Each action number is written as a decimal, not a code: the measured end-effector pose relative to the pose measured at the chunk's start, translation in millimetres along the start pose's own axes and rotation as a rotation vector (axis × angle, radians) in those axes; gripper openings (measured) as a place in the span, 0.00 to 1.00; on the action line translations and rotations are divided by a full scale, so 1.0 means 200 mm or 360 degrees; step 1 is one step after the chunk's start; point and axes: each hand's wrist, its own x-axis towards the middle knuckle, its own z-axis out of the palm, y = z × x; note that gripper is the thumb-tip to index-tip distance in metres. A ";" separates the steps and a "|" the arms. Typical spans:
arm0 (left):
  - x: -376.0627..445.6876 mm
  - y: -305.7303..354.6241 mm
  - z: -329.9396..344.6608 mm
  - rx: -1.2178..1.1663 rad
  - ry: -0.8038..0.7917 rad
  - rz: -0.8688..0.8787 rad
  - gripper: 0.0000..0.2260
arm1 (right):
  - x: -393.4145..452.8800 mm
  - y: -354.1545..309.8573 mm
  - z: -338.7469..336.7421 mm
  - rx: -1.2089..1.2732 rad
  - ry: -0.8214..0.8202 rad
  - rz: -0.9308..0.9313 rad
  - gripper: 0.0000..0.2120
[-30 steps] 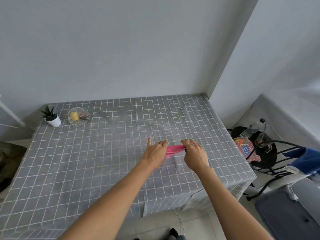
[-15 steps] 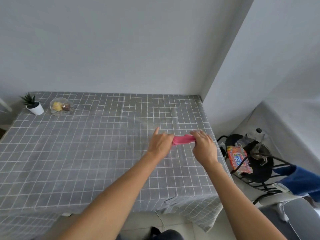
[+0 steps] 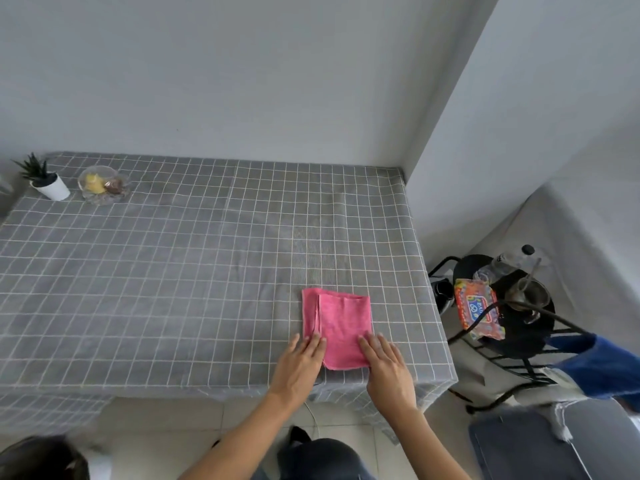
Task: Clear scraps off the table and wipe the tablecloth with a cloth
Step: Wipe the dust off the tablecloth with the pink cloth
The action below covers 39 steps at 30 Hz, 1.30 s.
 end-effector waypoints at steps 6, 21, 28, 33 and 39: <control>-0.02 0.02 0.05 -0.0028 0.0033 -0.0057 0.30 | -0.05 0.06 0.03 0.0009 -0.0105 -0.0064 0.39; -0.11 -0.09 0.01 -0.0139 0.0271 0.0071 0.25 | 0.18 0.06 -0.09 0.0319 0.0008 0.0009 0.24; 0.08 -0.10 -0.08 -0.0225 0.0475 -0.0120 0.18 | 0.43 0.03 -0.16 0.0269 0.0002 -0.0007 0.21; 0.30 -0.09 -0.14 -0.0108 0.0112 -0.0383 0.23 | 0.50 0.04 -0.19 0.0242 0.0002 -0.0019 0.14; 0.39 -0.11 -0.15 -0.0014 0.0180 -0.0438 0.16 | 0.51 0.06 -0.17 0.0339 0.0095 0.0043 0.12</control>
